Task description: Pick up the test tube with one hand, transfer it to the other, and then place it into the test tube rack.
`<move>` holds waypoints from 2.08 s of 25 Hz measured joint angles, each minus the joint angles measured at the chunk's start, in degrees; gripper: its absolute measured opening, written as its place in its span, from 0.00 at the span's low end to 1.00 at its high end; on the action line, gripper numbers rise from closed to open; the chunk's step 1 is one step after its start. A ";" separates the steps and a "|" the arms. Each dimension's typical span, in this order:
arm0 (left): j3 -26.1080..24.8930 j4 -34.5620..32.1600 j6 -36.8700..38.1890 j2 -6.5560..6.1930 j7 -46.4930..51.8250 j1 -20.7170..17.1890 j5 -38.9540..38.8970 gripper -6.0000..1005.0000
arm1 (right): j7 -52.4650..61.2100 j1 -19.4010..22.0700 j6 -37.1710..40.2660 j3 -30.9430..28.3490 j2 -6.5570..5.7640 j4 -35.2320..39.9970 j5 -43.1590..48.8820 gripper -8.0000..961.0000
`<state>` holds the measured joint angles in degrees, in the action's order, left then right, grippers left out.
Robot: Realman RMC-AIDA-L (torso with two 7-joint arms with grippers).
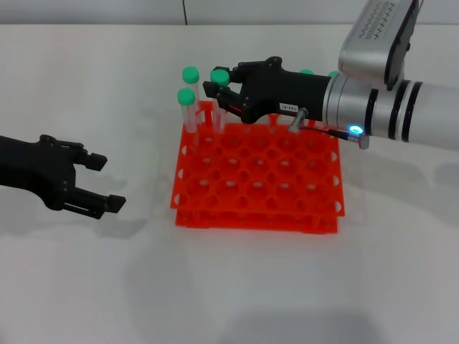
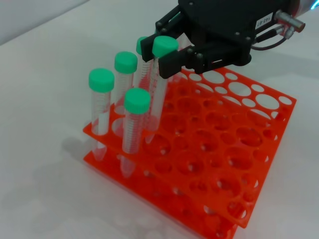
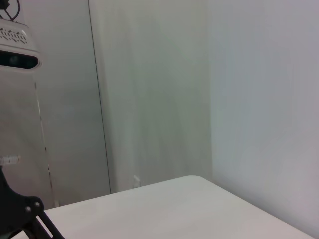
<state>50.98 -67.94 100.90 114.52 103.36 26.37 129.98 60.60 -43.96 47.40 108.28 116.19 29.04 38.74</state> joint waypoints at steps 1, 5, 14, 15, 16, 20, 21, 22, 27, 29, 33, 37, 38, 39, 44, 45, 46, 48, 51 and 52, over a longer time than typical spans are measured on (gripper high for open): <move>-0.01 0.00 0.00 0.01 0.00 0.00 0.11 0.88 | -0.02 0.00 0.00 0.00 0.00 0.04 0.04 0.34; -0.05 0.00 -0.07 0.07 0.00 0.00 0.54 0.88 | -0.09 -0.09 0.01 0.00 0.00 0.05 0.15 0.34; -0.36 0.00 -0.06 0.09 0.02 -0.16 0.56 0.88 | -0.77 0.38 0.98 -0.17 -0.04 1.05 0.21 0.56; -0.44 0.00 -0.04 0.09 0.02 -0.25 0.48 0.88 | -1.09 0.92 1.67 -0.33 -0.12 1.64 0.21 0.58; -0.49 0.00 -0.02 0.09 0.01 -0.35 0.37 0.88 | -1.30 1.55 2.30 -0.42 -0.27 2.46 0.21 0.59; -1.47 0.00 0.03 0.02 -0.78 -1.05 -0.66 0.88 | -1.69 4.74 4.81 -1.55 -1.17 5.98 0.34 0.67; -2.20 0.00 0.10 0.04 -1.19 -1.24 -0.83 0.88 | -1.62 5.57 6.17 -2.59 -1.33 6.30 0.78 0.68; -2.92 0.00 0.20 0.10 -1.56 -1.29 -0.96 0.88 | -1.29 6.30 7.64 -3.98 -1.48 6.44 1.43 0.70; -5.92 0.63 0.40 0.44 -2.92 -1.83 -3.03 0.88 | 3.69 10.63 16.09 -14.65 -2.90 6.53 9.81 0.75; -6.75 0.81 0.37 0.51 -3.43 -2.52 -4.80 0.88 | 6.12 12.06 19.10 -19.41 -3.45 6.76 14.23 0.76; -7.22 0.90 0.16 0.79 -3.78 -3.40 -7.17 0.88 | 9.98 15.23 22.78 -26.80 -4.28 9.26 22.58 0.78; -7.24 0.96 0.11 1.42 -3.78 -4.44 -9.85 0.88 | 13.33 17.48 25.00 -31.39 -4.99 11.74 29.20 0.78; -7.25 0.97 0.10 1.57 -3.79 -4.74 -10.45 0.88 | 14.02 18.00 25.93 -32.91 -5.16 12.25 31.01 0.78; -7.26 0.97 0.09 1.72 -3.81 -4.95 -10.91 0.88 | 14.68 18.39 26.66 -34.21 -5.28 12.61 32.47 0.78; -7.29 0.97 0.63 2.50 -3.86 -5.55 -11.39 0.88 | 20.12 19.14 27.59 -37.13 -5.99 14.91 40.67 0.79; -7.29 0.97 0.95 2.64 -3.84 -5.60 -11.40 0.88 | 21.26 19.17 28.02 -37.44 -6.18 15.60 42.85 0.79; -7.29 0.97 0.95 2.64 -3.84 -5.60 -11.40 0.88 | 21.71 19.17 28.45 -37.71 -6.23 15.99 44.30 0.79; -7.30 0.95 1.66 2.72 -3.70 -5.65 -11.41 0.88 | 22.38 19.18 29.35 -38.30 -6.29 16.73 46.48 0.79; -7.30 0.92 2.07 2.47 -3.72 -5.75 -11.42 0.88 | 22.75 19.19 30.81 -38.92 -6.32 17.46 47.78 0.79; -7.30 0.92 2.26 2.35 -3.78 -5.77 -11.42 0.88 | 22.75 19.19 31.20 -38.97 -6.32 17.64 47.88 0.79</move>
<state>43.67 -67.02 103.16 116.87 99.57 20.60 118.56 83.35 -24.78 78.60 69.31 109.87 46.67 86.61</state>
